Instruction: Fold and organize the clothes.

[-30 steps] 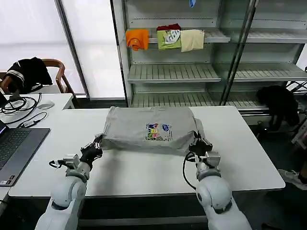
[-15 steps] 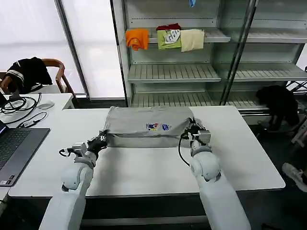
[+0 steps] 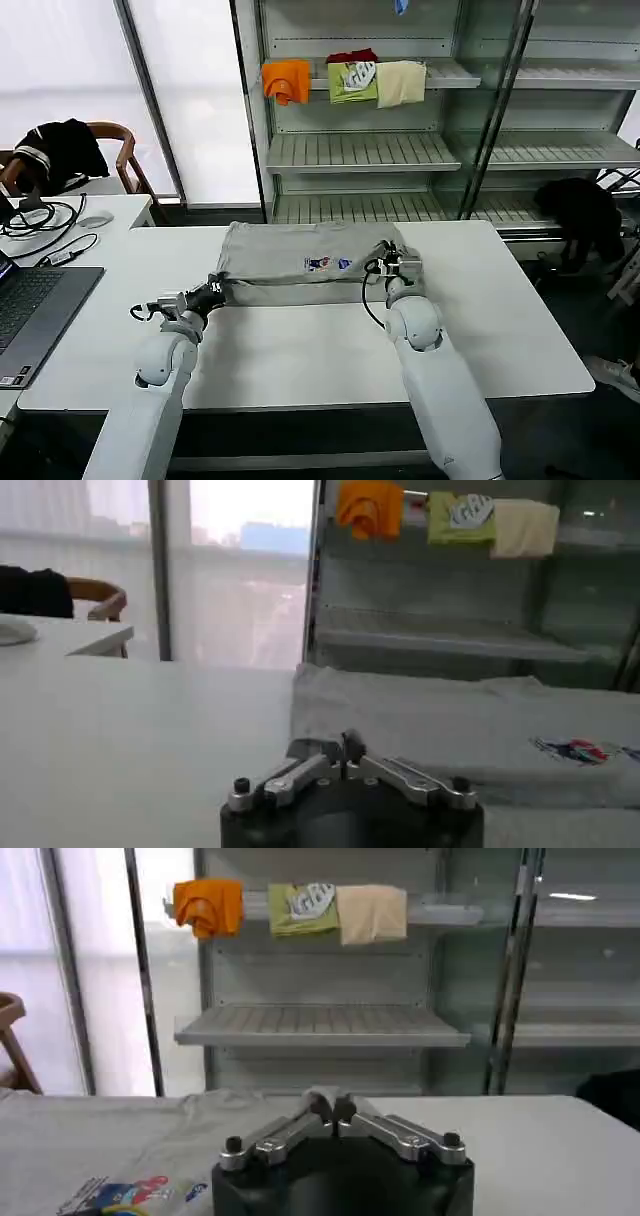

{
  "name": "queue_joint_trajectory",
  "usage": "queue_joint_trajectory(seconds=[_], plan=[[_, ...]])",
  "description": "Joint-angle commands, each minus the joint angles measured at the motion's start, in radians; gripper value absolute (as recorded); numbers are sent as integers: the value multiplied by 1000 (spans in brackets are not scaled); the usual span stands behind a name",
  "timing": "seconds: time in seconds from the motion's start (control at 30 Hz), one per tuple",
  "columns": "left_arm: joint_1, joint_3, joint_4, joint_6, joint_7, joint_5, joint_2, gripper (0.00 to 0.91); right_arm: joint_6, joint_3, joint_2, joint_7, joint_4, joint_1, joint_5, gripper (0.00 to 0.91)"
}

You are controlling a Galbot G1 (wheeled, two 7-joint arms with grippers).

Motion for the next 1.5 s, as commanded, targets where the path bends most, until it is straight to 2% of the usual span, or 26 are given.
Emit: queue_joint_trajectory(seconds=[0.03,0.1,0.23,0.67,0.8,0.93,1.1,1.2,1.5], plan=[[-6,2,-7,29,-6,15,4,907,-30,1,13,2,-41,25,-3,907],[-2,2,-25,44,-11,14,4,907,-38,1,14,9,-34,21,3,907],[7,1,-55,71,-25,14,5,907,-44,4,32,70,-22,20,39,907],[136,13,-258,135,-46,35,38,907,-89,3,-46,122,210,-131,57,907],[161,7,-278,135,-46,51,42,907,-90,12,-79,118,241,-170,57,907],[172,-2,-270,131,-49,54,41,907,-90,21,-119,88,267,-212,54,907],[158,-10,-232,126,-54,59,36,907,-91,31,-153,90,272,-236,58,907],[138,-17,-193,119,-60,59,31,907,-92,32,-166,70,264,-240,59,907],[116,-18,-129,117,-60,58,28,907,-92,29,-158,62,217,-233,60,907]])
